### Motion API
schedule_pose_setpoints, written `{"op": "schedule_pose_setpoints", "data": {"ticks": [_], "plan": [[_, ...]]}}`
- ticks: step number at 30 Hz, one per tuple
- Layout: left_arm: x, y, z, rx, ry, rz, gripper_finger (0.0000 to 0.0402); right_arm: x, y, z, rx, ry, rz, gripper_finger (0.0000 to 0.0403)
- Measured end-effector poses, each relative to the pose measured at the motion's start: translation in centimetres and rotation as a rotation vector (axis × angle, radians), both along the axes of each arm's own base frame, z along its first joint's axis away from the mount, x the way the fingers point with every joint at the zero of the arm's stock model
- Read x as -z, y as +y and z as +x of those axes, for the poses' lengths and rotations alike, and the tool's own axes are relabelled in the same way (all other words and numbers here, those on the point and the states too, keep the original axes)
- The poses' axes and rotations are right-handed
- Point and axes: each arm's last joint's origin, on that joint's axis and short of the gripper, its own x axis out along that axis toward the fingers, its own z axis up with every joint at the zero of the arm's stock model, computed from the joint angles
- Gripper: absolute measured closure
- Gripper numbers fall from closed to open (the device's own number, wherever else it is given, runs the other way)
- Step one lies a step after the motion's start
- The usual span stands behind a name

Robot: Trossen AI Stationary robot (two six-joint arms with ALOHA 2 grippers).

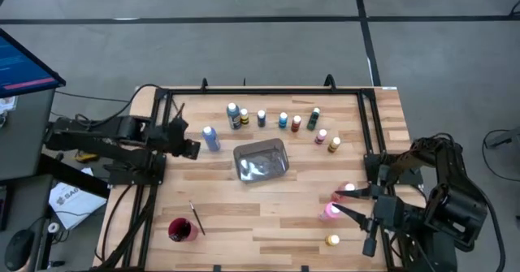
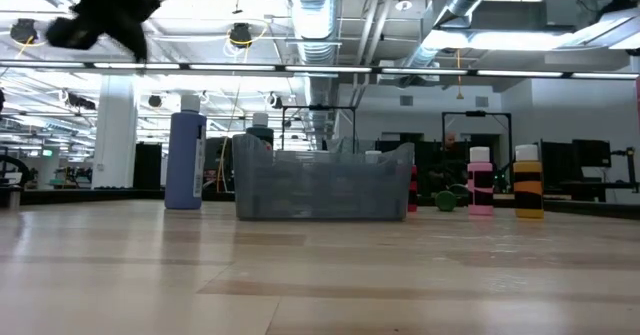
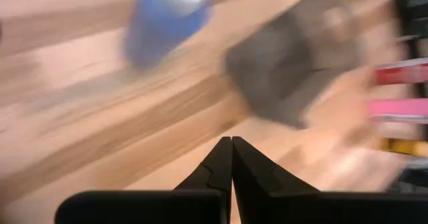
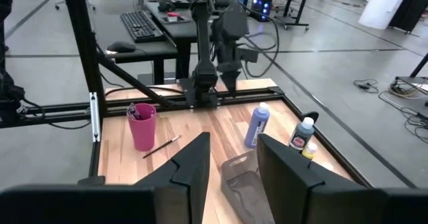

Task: Pick & Place Paint Supplies
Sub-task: Put the silver paintbrush into the red cup

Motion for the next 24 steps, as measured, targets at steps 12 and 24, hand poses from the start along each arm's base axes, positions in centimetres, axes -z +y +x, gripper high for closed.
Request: {"op": "schedule_pose_setpoints", "data": {"ticks": [12, 24], "plan": [[2.1, -3.6, 0.7, 0.032, 0.169, -0.069, 0.0389, 0.0, 0.0, 0.0, -0.007, 0.01, 0.006, 0.0285], [5.4, -6.7, 1.6, 0.02, 0.354, -0.146, 0.0306, 0.0, 0.0, -0.1, -0.01, 0.012, 0.007, 0.0285]]}}
